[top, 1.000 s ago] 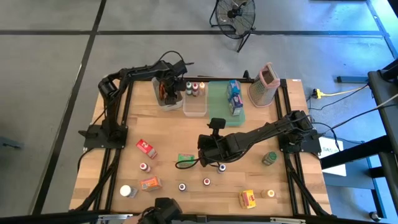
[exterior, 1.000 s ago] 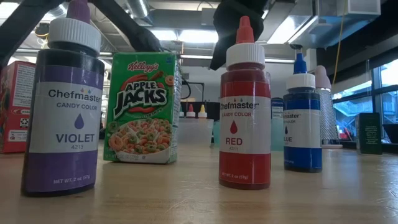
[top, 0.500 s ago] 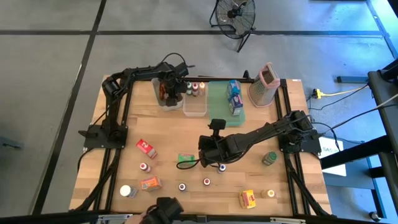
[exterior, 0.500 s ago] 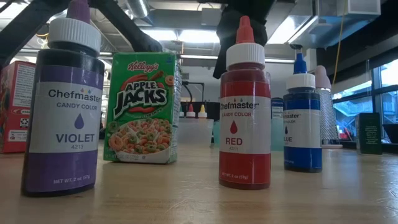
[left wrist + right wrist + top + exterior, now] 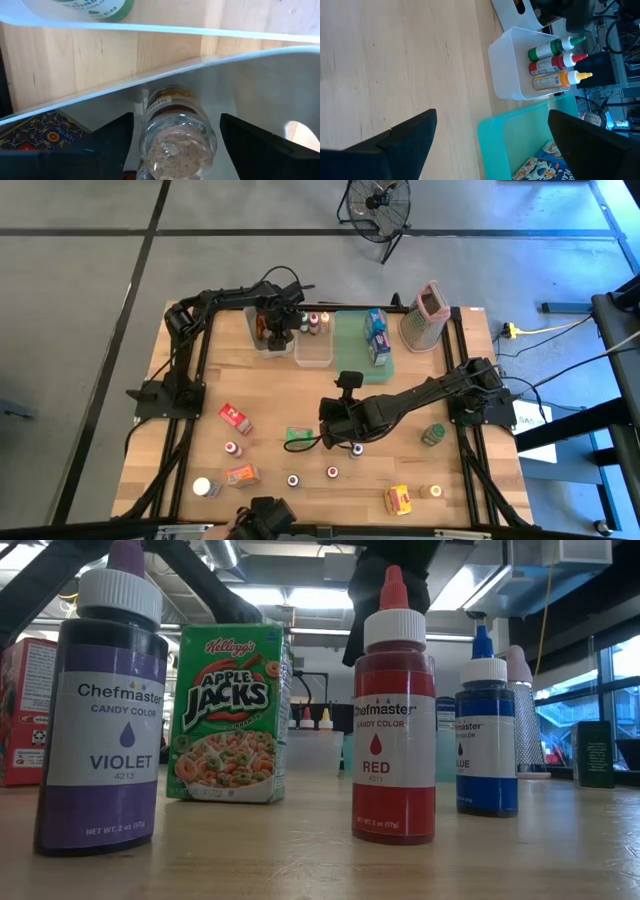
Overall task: Pick & Place Kitchen Items
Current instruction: Put the brown seasoning bottle into the gray bin, then put the blue food coloring bottle into the transparent bin
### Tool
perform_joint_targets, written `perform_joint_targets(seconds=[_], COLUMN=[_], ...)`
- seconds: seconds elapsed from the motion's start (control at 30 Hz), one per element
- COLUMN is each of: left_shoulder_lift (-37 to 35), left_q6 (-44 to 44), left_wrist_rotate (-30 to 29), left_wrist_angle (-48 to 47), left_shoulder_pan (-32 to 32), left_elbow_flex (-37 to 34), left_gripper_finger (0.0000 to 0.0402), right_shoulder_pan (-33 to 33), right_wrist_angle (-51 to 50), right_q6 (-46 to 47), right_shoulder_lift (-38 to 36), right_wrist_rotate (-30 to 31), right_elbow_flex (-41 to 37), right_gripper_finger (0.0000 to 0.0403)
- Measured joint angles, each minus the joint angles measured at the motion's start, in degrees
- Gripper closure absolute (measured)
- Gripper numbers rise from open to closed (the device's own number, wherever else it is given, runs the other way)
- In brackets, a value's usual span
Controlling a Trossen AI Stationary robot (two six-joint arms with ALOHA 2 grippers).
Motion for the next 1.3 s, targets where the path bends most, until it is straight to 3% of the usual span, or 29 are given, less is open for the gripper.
perform_joint_targets(seconds=[0.7, 0.93, 1.03, 1.17, 1.3], left_shoulder_lift=[-13.4, -21.3, -25.3, -30.6, -35.2], left_q6=[-1.5, -5.5, -8.2, -16.1, -19.6], left_wrist_rotate=[0.9, 1.1, 1.4, 1.4, 2.0], left_wrist_angle=[-1.1, -2.8, -3.3, -5.2, -8.3], left_shoulder_pan=[-3.5, -4.8, -5.3, -6.4, -8.6], left_elbow_flex=[-0.2, -0.1, -0.3, -0.3, -0.3], left_gripper_finger=[0.0103, 0.0105, 0.0104, 0.0105, 0.0105], right_shoulder_pan=[0.0, 0.0, 0.2, 1.5, 3.1], right_wrist_angle=[0.8, 0.7, -0.9, -8.3, -15.9], right_q6=[-0.4, -6.8, -6.4, 2.2, 8.7], right_shoulder_lift=[0.0, 0.0, 0.0, 0.0, -1.2], right_wrist_rotate=[0.0, 0.2, 4.0, 14.8, 14.2], right_elbow_flex=[0.0, 0.0, 0.7, 4.8, 8.5], right_gripper_finger=[0.0019, 0.0019, 0.0019, 0.0019, 0.0019])
